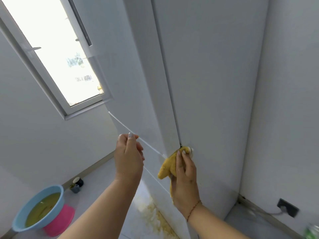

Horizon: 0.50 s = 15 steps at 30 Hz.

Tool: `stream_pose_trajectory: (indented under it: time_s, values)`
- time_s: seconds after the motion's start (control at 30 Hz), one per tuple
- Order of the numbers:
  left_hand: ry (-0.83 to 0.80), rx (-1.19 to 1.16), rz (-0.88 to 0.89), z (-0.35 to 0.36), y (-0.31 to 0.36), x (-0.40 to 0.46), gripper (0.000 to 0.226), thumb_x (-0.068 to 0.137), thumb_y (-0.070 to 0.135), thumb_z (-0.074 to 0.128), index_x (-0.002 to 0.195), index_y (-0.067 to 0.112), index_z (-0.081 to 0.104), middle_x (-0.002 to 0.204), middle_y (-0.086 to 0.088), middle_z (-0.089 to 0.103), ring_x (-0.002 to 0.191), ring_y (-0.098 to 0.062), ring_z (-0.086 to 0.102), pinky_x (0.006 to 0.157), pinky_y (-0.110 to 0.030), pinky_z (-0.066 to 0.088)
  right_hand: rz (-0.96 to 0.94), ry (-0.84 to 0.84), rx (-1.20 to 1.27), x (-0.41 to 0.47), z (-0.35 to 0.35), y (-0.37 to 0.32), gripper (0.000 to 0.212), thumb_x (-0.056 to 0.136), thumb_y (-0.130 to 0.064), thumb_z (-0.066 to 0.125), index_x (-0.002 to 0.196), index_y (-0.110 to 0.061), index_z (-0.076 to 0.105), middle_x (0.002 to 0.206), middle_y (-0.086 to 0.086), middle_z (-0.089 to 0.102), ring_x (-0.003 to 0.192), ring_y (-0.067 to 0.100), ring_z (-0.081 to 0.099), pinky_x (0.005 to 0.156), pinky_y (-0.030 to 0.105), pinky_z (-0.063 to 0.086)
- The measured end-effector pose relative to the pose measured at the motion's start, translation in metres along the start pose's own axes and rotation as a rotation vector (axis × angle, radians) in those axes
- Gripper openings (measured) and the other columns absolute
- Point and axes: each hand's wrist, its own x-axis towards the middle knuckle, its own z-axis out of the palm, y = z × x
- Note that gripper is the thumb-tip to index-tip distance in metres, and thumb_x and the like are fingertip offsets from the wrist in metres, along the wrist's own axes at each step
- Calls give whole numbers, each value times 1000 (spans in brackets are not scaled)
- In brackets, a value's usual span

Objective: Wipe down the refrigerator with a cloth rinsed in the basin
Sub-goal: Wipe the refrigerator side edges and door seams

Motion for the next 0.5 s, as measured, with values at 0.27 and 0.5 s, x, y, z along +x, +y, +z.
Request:
stream_pose_trajectory:
  time_s: [0.27, 0.5]
  values:
    - [-26, 10, -46, -10, -1, -6, 23, 101, 19, 32, 93, 10, 52, 67, -6, 48, 49, -16, 41, 45, -27, 34, -17, -103, 85, -14, -12, -13, 69, 85, 2, 46, 147, -17, 23, 148, -11, 21, 139, 10, 20, 115, 14, 6]
    - [-71, -3, -85, -6, -9, -12, 24, 102, 20, 31, 94, 10, 52, 67, -5, 48, 50, -16, 42, 47, -28, 33, 526, 77, 526, -1, -57, 15, 36, 78, -19, 50, 111, -30, 58, 118, 2, 57, 112, 17, 55, 103, 40, 43]
